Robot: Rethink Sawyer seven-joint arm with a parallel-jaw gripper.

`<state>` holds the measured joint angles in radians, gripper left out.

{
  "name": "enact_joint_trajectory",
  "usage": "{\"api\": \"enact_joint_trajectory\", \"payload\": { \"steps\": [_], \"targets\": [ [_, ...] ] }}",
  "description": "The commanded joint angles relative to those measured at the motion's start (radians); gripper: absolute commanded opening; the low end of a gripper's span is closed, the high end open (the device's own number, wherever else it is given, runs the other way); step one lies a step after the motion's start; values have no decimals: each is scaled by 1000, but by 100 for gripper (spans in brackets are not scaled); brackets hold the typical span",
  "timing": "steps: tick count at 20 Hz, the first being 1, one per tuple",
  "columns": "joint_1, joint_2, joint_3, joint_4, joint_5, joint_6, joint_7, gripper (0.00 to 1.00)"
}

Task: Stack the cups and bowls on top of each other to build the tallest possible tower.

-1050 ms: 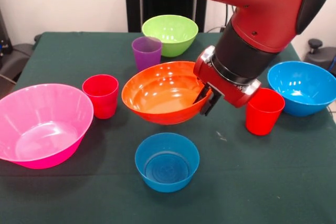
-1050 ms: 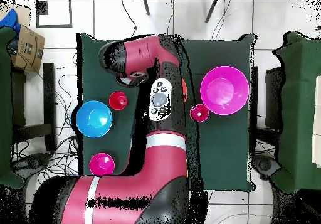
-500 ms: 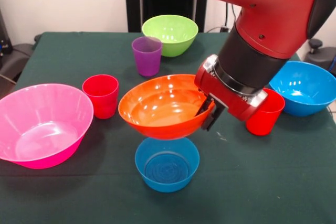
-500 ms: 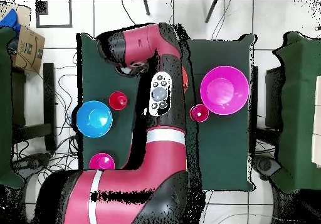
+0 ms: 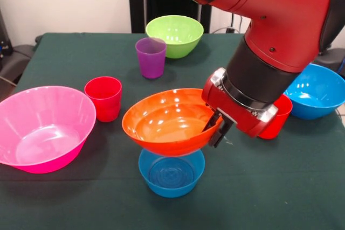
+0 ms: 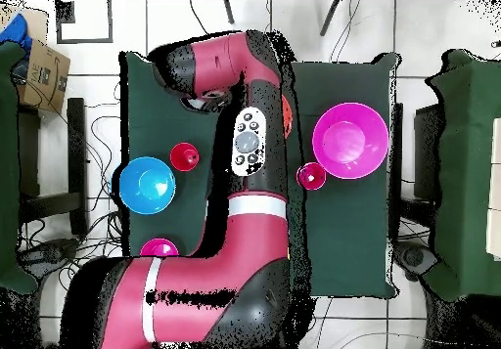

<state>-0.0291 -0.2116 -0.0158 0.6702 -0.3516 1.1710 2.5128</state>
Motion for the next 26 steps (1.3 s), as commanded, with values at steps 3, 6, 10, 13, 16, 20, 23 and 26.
{"api": "enact_joint_trajectory", "payload": {
  "steps": [3,6,10,13,16,20,23,26],
  "targets": [
    [27,14,25,-53,-45,118,-186,0],
    [38,30,8,-78,-54,134,-174,0],
    [54,71,-19,-122,-66,145,-162,0],
    [61,93,-39,-138,-69,138,-166,0],
    [65,105,-50,-146,-64,134,-176,0],
    [67,114,-69,-131,-63,107,-189,0],
    [69,124,-83,-114,-67,72,-190,0],
    [77,130,-102,-117,-70,79,-193,0]
  ]
}}
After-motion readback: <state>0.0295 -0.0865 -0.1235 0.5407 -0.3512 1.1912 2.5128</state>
